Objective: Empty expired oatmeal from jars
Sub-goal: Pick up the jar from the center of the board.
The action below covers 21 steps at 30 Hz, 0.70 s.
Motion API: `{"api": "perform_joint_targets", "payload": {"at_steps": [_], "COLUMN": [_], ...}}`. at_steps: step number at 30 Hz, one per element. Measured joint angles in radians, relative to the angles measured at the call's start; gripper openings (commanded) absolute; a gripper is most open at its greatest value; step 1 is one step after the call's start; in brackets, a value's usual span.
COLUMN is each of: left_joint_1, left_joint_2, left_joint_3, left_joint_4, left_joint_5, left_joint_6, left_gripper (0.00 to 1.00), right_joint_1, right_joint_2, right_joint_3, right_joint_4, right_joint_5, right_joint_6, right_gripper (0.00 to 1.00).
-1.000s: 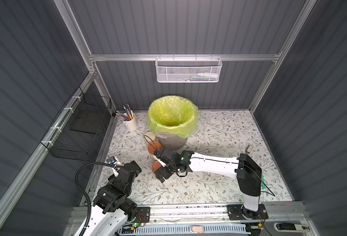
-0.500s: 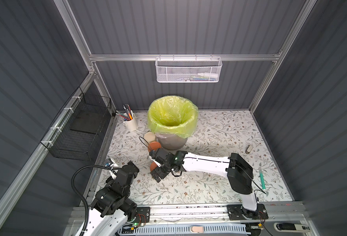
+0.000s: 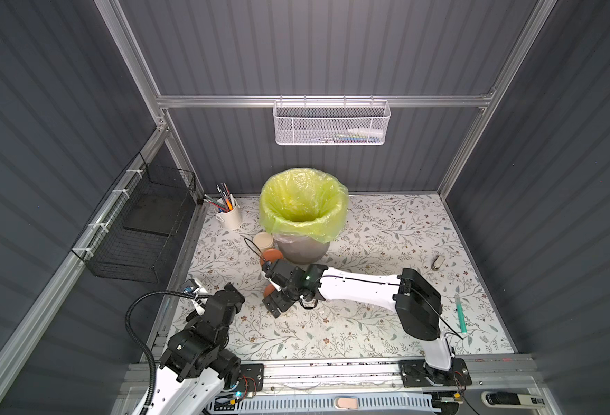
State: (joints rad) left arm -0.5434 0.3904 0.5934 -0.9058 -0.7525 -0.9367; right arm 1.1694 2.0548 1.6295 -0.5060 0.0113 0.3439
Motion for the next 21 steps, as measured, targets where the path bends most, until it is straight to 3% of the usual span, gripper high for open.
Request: {"api": "perform_joint_targets", "payload": {"at_steps": [21], "left_joint_1": [0.000], "left_joint_2": [0.021], "left_joint_3": [0.000], "left_joint_4": [0.000], "left_joint_5": [0.000], "left_joint_6": [0.000], "left_gripper": [1.00], "right_joint_1": [-0.012], "right_joint_2": [0.037], "right_joint_3": [0.013], "right_joint_4": [0.028], "right_joint_5": [0.000], "right_joint_6": [0.013], "right_gripper": [0.97]}}
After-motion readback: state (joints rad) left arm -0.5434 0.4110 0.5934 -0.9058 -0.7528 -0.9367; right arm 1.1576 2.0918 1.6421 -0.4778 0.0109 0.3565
